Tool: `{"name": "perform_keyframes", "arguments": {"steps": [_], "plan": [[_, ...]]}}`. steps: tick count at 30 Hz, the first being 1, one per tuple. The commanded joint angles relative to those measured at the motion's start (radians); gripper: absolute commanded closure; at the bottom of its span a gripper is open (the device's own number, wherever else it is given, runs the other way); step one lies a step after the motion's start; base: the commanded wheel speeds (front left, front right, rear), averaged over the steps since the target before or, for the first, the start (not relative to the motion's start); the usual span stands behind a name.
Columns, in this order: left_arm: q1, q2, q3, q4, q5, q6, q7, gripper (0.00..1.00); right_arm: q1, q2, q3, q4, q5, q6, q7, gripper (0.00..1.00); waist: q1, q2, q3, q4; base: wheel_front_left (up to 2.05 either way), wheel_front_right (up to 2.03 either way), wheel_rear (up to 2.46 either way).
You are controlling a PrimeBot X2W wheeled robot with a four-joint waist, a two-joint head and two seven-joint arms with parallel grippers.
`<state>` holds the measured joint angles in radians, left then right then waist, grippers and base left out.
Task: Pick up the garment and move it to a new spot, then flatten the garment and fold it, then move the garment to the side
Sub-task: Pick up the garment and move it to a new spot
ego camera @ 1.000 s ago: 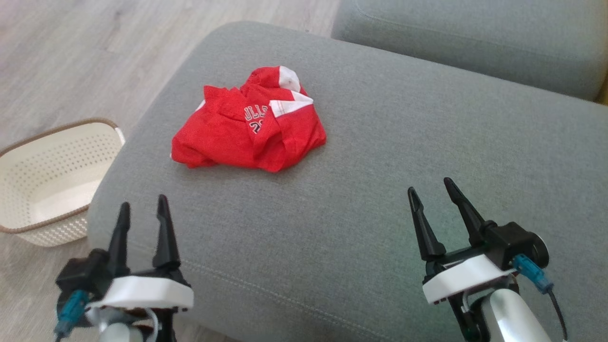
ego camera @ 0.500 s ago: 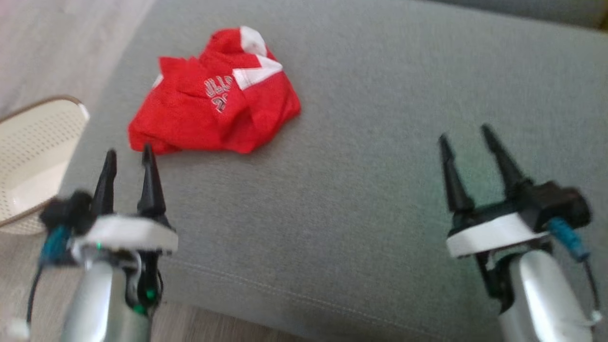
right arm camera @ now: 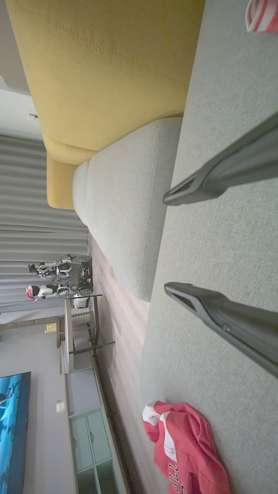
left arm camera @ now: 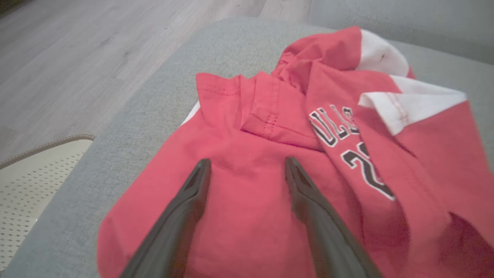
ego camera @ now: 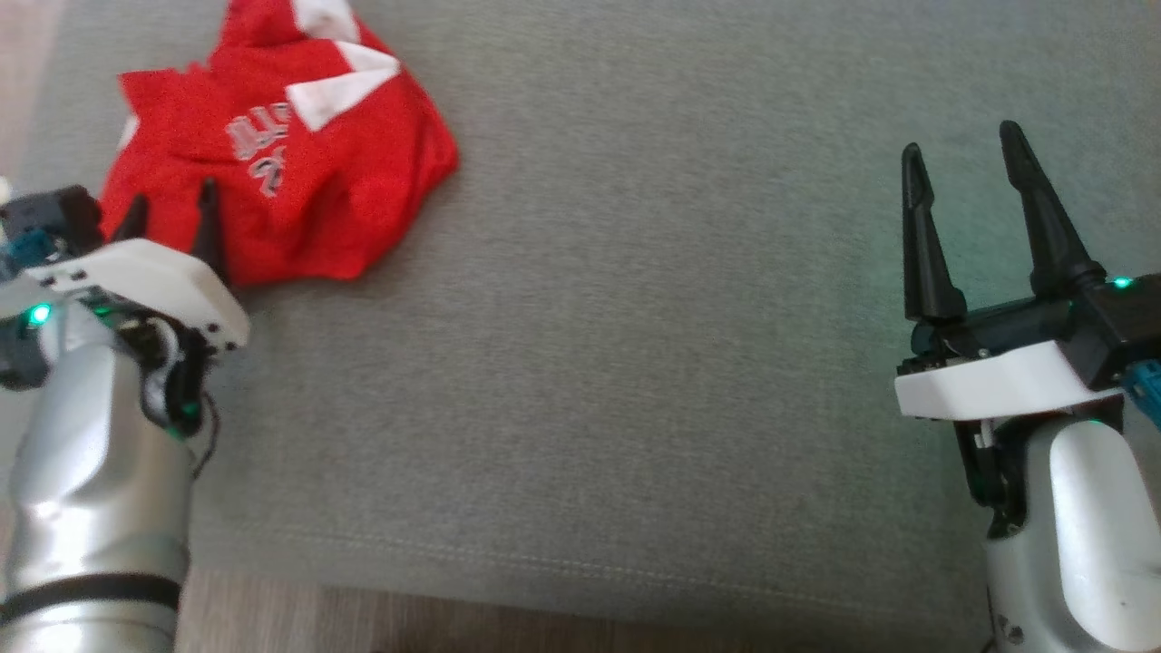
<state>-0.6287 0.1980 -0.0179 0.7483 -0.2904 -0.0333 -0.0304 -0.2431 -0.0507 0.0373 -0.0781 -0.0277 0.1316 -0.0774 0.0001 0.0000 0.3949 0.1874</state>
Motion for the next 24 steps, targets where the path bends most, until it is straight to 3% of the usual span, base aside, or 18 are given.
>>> {"name": "perform_keyframes", "arguments": {"steps": [1,8,9,10,13,17,20,24], "plan": [[-0.036,0.057,0.029,-0.012,0.014,0.010,0.002,0.00,-0.030,0.000,0.030,-0.043,-0.001,-0.001,0.003,0.00,-0.0001,0.0000,0.023,-0.028,0.00,0.00,0.00],[-0.116,0.092,0.003,0.164,0.031,0.000,0.048,0.00,-0.029,0.000,0.024,-0.042,0.011,-0.001,-0.008,0.00,-0.0001,0.0000,0.040,-0.067,0.00,0.00,0.00],[-0.124,0.095,0.002,0.188,0.027,-0.007,0.058,0.45,-0.029,0.000,0.025,-0.040,0.013,-0.001,-0.010,0.00,-0.0001,0.0000,0.040,-0.071,0.00,0.00,0.00],[-0.129,0.097,0.000,0.205,0.025,-0.012,0.059,1.00,-0.030,0.000,0.025,-0.038,0.015,-0.001,-0.012,0.00,-0.0001,0.0000,0.038,-0.074,0.00,0.00,0.00],[-0.140,0.099,-0.001,0.232,0.020,-0.020,0.029,1.00,-0.029,0.000,0.020,-0.027,0.023,-0.001,-0.022,0.00,-0.0001,0.0000,0.027,-0.081,0.00,0.00,0.00],[-0.148,0.102,0.011,0.214,0.011,-0.018,-0.091,1.00,-0.023,0.000,0.017,-0.004,0.033,-0.001,-0.035,0.00,-0.0001,0.0000,-0.009,-0.083,0.00,0.00,0.00],[-0.153,0.095,0.029,0.166,-0.006,-0.023,-0.188,1.00,-0.015,0.000,0.012,0.015,0.043,-0.001,-0.045,0.00,-0.0001,0.0000,-0.049,-0.079,0.00,0.00,0.00],[-0.137,0.079,0.039,0.036,-0.011,-0.033,-0.227,1.00,0.000,0.000,0.012,0.042,0.056,-0.001,-0.057,0.00,-0.0001,0.0000,-0.113,-0.075,0.00,0.00,0.00]]}}
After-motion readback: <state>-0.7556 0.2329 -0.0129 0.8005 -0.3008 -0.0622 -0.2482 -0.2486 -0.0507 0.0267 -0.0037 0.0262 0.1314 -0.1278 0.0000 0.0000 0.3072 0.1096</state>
